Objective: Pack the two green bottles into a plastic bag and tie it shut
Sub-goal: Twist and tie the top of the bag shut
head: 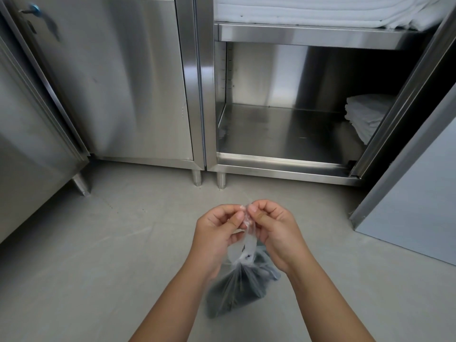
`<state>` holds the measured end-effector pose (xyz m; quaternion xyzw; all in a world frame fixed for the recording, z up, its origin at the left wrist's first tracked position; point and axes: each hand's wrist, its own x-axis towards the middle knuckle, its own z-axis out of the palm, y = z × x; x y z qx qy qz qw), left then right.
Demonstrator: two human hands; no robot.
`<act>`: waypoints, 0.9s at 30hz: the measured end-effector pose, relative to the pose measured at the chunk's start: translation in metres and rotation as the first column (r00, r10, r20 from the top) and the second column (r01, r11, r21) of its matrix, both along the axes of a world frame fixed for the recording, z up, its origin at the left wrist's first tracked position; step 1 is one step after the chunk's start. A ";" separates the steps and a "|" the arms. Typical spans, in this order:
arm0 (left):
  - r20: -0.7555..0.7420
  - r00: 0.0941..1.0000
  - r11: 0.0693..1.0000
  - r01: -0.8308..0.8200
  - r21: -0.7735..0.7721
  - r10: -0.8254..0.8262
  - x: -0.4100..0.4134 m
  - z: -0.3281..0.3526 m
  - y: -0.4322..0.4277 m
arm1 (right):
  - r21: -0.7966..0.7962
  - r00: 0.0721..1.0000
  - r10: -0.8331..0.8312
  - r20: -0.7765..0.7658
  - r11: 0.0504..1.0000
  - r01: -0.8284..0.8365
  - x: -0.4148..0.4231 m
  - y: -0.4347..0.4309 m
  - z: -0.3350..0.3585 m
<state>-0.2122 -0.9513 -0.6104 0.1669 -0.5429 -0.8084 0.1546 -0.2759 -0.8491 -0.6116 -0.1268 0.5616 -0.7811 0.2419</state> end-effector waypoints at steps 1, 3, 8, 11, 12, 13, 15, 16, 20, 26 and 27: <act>0.003 1.000 1.000 0.011 -0.025 -0.011 0.000 0.000 0.000 | -0.004 1.000 -0.014 0.004 1.000 0.014 0.000 0.000 0.000; 0.011 0.999 0.997 0.031 -0.074 -0.030 0.001 0.001 0.000 | -0.016 0.999 -0.033 0.016 0.999 0.034 0.000 0.000 0.001; 0.001 0.999 0.988 0.048 -0.149 -0.048 0.001 0.003 0.000 | -0.023 0.999 -0.012 0.033 1.000 0.012 -0.003 0.003 0.000; -0.013 0.999 0.977 0.044 -0.210 -0.048 0.001 0.003 0.000 | -0.009 0.999 0.015 0.028 1.000 -0.015 -0.005 0.005 -0.002; -0.017 0.999 0.973 0.042 -0.229 -0.047 0.001 0.003 0.000 | -0.003 0.999 0.025 0.029 1.000 -0.025 -0.006 0.005 -0.002; -0.021 0.999 0.967 0.042 -0.250 -0.048 0.001 0.003 -0.001 | 0.003 0.999 0.034 0.028 0.999 -0.034 -0.007 0.005 -0.003; -0.030 0.998 0.956 0.047 -0.291 -0.058 0.001 0.003 -0.002 | 0.001 0.998 0.059 0.022 0.998 -0.059 -0.007 0.005 -0.002; -0.034 0.998 0.952 0.048 -0.303 -0.061 0.001 0.003 -0.002 | -0.005 0.997 0.075 0.018 0.997 -0.075 -0.007 0.005 -0.002; -0.052 0.997 0.948 0.035 -0.318 -0.054 0.002 0.004 -0.003 | -0.023 0.993 0.113 0.017 0.993 -0.112 -0.006 0.005 0.000; -0.059 0.998 0.935 -0.019 -0.355 -0.002 0.000 0.002 -0.002 | -0.043 0.987 0.156 0.048 0.987 -0.154 -0.005 0.006 0.003; -0.058 0.998 0.930 -0.025 -0.367 0.004 0.000 0.002 -0.002 | -0.042 0.985 0.163 0.049 0.986 -0.161 -0.005 0.007 0.004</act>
